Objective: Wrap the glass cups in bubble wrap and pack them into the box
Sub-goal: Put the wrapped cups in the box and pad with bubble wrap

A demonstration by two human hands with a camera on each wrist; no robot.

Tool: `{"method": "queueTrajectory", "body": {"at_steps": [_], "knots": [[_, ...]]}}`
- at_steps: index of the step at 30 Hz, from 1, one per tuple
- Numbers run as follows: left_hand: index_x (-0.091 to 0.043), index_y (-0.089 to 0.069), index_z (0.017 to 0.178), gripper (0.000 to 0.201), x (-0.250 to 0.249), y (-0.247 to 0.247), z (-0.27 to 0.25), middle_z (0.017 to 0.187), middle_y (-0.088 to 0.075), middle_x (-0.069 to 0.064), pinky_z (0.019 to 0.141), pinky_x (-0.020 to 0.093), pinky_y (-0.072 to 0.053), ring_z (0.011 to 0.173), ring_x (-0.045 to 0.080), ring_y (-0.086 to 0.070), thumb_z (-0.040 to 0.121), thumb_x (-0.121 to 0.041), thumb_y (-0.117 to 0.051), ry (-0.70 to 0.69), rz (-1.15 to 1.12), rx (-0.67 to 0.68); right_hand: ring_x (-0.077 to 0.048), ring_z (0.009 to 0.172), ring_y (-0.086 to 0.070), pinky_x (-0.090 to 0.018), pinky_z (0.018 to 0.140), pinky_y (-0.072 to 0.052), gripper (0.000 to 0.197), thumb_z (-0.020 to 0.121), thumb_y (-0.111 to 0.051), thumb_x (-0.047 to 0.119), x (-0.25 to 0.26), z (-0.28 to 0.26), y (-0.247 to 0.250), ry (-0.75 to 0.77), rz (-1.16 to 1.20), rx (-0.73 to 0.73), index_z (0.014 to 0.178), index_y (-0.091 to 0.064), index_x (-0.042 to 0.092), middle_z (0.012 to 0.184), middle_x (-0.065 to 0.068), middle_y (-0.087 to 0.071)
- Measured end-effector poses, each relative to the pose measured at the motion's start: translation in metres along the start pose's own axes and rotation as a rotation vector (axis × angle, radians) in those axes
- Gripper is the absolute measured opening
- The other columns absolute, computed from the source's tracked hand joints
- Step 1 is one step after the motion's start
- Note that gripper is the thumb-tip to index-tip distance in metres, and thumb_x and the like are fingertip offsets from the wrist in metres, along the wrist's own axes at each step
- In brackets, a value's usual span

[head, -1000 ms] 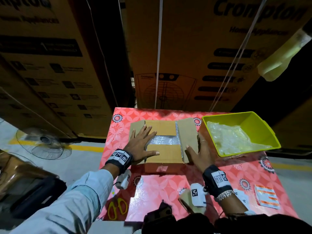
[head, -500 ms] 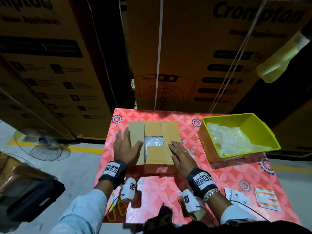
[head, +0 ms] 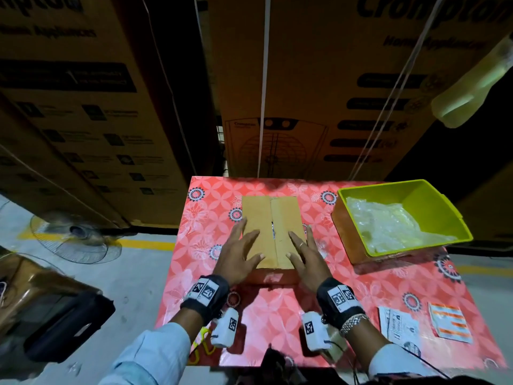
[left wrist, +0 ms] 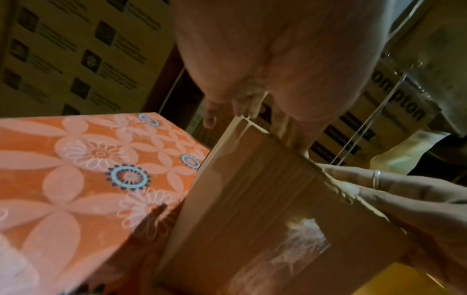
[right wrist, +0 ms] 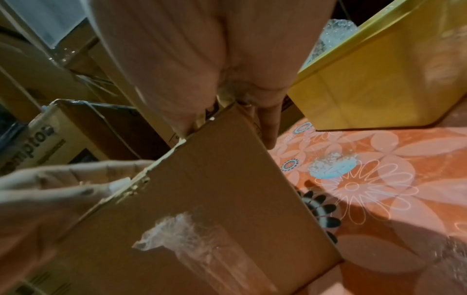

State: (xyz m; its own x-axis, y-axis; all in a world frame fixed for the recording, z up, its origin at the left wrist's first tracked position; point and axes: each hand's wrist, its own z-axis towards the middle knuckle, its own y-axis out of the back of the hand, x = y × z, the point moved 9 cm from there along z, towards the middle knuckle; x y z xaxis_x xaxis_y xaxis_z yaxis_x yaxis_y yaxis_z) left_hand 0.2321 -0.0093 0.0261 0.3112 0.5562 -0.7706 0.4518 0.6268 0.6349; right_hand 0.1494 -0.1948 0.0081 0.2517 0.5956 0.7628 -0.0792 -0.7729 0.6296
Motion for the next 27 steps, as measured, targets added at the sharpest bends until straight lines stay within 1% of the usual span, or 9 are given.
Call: {"method": "queueTrajectory", "body": {"at_steps": [3,6,10,12,14,17,19,22,27], "knots": [[-0.042,-0.032,0.159,0.082,0.012,-0.006,0.0,0.171,0.007,-0.017,0.112,0.025,-0.031,0.15,0.008,-0.026,0.091,-0.034,-0.078,0.062,-0.137,0.043,-0.002,0.149,-0.006,-0.019,0.112,-0.018,0.066,0.105,-0.054,0.026,-0.001,0.001,-0.002,-0.047,0.049,0.012,0.161,-0.019,0.037,0.168,0.009,0.018],[-0.047,-0.027,0.159,0.087,0.014,-0.007,0.0,0.169,0.01,-0.018,0.107,0.019,-0.039,0.147,0.009,-0.035,0.09,-0.036,-0.079,0.047,-0.153,0.096,-0.008,0.155,-0.004,-0.021,0.115,-0.016,0.067,0.106,-0.051,0.027,-0.001,0.003,-0.006,-0.059,0.068,-0.014,0.162,-0.015,0.036,0.169,0.009,0.014],[-0.046,-0.022,0.161,0.087,0.015,-0.008,-0.001,0.17,0.012,-0.014,0.101,0.022,-0.049,0.137,0.014,-0.052,0.092,-0.043,-0.076,0.025,-0.023,0.071,-0.008,0.154,-0.005,-0.019,0.113,-0.016,0.066,0.106,-0.053,0.026,0.0,0.001,-0.004,-0.061,0.067,-0.019,0.162,-0.018,0.034,0.17,0.006,0.006],[-0.044,-0.019,0.162,0.086,0.011,-0.013,-0.002,0.169,0.017,-0.013,0.097,0.029,-0.055,0.121,0.019,-0.064,0.094,-0.046,-0.072,0.019,0.051,0.075,-0.004,0.15,-0.005,-0.018,0.111,-0.016,0.067,0.106,-0.054,0.025,-0.001,-0.002,0.0,-0.062,0.04,-0.003,0.161,-0.019,0.032,0.17,0.003,0.004],[-0.041,-0.011,0.164,0.086,0.006,-0.023,-0.004,0.167,0.025,-0.01,0.092,0.036,-0.057,0.097,0.024,-0.071,0.097,-0.049,-0.065,0.029,0.154,0.116,-0.009,0.154,-0.006,-0.017,0.111,-0.016,0.067,0.105,-0.055,0.024,-0.003,-0.005,0.003,-0.056,0.025,0.013,0.162,-0.019,0.031,0.17,0.001,0.005],[-0.035,0.005,0.165,0.085,-0.002,-0.037,-0.005,0.164,0.037,0.002,0.084,0.039,-0.057,0.086,0.036,-0.07,0.103,-0.049,-0.053,0.071,0.279,0.16,-0.016,0.155,-0.009,-0.018,0.111,-0.019,0.066,0.107,-0.05,0.025,-0.003,-0.007,0.004,-0.031,-0.06,0.03,0.162,-0.016,0.03,0.17,0.001,0.016],[-0.033,0.01,0.164,0.084,-0.008,-0.043,-0.006,0.163,0.041,0.007,0.08,0.04,-0.057,0.084,0.04,-0.069,0.105,-0.049,-0.047,0.068,0.311,0.15,-0.017,0.156,0.0,-0.026,0.117,-0.021,0.064,0.108,-0.044,0.028,-0.001,-0.008,0.001,0.005,-0.155,0.019,0.163,-0.01,0.032,0.167,0.005,0.026],[-0.032,0.011,0.164,0.077,-0.013,-0.046,-0.011,0.163,0.04,0.008,0.074,0.039,-0.058,0.072,0.032,-0.067,0.107,-0.05,-0.038,0.048,0.322,0.124,-0.018,0.155,0.021,-0.043,0.123,-0.016,0.061,0.11,-0.034,0.03,0.0,-0.009,-0.006,0.047,-0.32,0.018,0.163,-0.002,0.034,0.165,0.018,0.026],[-0.033,0.011,0.164,0.074,-0.01,-0.047,-0.006,0.164,0.039,0.008,0.06,0.032,-0.052,0.057,0.019,-0.055,0.108,-0.052,-0.034,0.023,0.342,0.126,-0.02,0.156,0.015,-0.045,0.123,-0.019,0.059,0.111,-0.029,0.029,0.0,-0.007,-0.009,0.035,-0.367,0.06,0.163,-0.002,0.031,0.165,0.024,0.02]]}}
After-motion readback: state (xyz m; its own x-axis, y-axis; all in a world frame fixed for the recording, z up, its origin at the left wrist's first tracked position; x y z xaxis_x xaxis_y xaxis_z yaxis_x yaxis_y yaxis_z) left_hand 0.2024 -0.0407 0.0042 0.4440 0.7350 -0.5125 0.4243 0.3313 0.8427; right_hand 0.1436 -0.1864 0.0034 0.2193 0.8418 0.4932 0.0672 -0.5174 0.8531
